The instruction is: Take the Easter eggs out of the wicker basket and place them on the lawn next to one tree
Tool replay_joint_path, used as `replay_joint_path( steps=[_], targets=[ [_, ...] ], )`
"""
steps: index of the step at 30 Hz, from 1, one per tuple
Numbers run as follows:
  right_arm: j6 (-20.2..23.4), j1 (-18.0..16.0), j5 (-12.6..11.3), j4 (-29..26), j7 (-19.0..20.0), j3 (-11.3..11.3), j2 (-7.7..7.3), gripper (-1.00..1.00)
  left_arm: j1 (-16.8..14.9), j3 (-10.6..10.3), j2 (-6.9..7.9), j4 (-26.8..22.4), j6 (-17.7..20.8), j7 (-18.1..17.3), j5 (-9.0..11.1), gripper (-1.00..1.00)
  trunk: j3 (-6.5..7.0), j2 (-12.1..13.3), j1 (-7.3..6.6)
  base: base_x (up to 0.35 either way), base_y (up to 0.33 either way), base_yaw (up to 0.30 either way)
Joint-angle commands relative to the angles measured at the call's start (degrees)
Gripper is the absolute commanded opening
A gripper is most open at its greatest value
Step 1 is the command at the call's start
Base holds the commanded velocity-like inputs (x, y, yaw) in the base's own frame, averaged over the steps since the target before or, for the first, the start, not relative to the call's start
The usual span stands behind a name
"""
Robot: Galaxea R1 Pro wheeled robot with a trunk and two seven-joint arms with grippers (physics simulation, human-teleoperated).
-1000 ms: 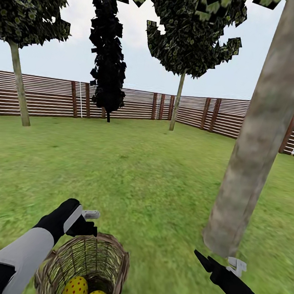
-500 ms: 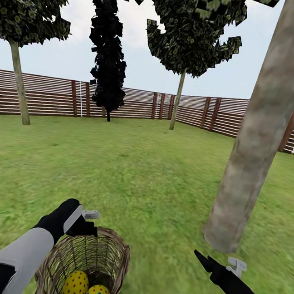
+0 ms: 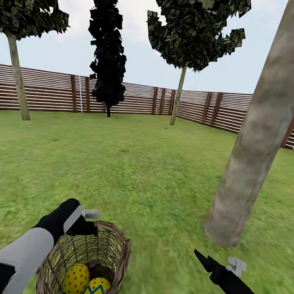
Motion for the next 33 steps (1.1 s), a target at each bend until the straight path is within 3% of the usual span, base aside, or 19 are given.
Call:
replay_joint_path(
  steps=[1,6,11,14,16,18,24,33],
  targets=[
    [0.4,-0.1,-0.2,0.0,0.1,-0.1,0.05,1.0,0.0,-0.4,0.09,-0.1,0.0,0.2,0.5,1.0,-0.29,0.0,0.01,0.0,0.0,0.0],
    [0.4,0.0,-0.3,-0.2,0.1,-0.1,0.05,1.0,0.0,-0.4,0.08,-0.1,-0.3,0.2,0.5,1.0,-1.4,-0.1,0.14,0.0,0.0,0.0],
    [0.4,0.3,-3.0,-1.1,0.9,-0.1,0.01,1.0,0.0,-0.4,0.08,-0.1,-0.4,0.2,0.5,1.0,-2.5,-0.2,0.27,0.0,0.0,0.0],
    [0.4,0.5,-4.5,-1.8,3.9,-0.2,-0.06,1.0,0.0,-0.4,0.08,-0.1,-0.5,0.2,0.5,1.0,-3.17,-0.2,0.34,0.0,0.0,0.0],
    [0.5,0.6,-5.1,-2.0,6.8,-1.4,-0.13,1.0,0.0,-0.4,0.08,-0.1,-0.5,0.2,0.5,1.0,-3.61,-0.2,0.4,0.0,0.0,0.0],
    [1.9,0.6,-5.6,-2.1,9.7,-4.3,-0.18,1.0,0.0,-0.4,0.08,-0.1,-0.5,0.2,0.6,1.0,-4.06,-0.3,0.45,0.0,0.0,0.0],
    [4.2,0.6,-5.7,-2.2,12.7,-6.3,-0.21,1.0,0.0,-0.4,0.08,-0.2,-0.9,0.2,0.6,1.0,-5.38,-0.4,0.6,0.0,0.0,0.0],
    [4.7,0.5,-5.0,-2.1,13.1,-6.7,-0.21,1.0,0.0,-0.4,0.08,-0.2,-2.1,0.2,0.6,1.0,-7.38,-0.5,0.83,0.0,0.0,0.0]
  ],
)
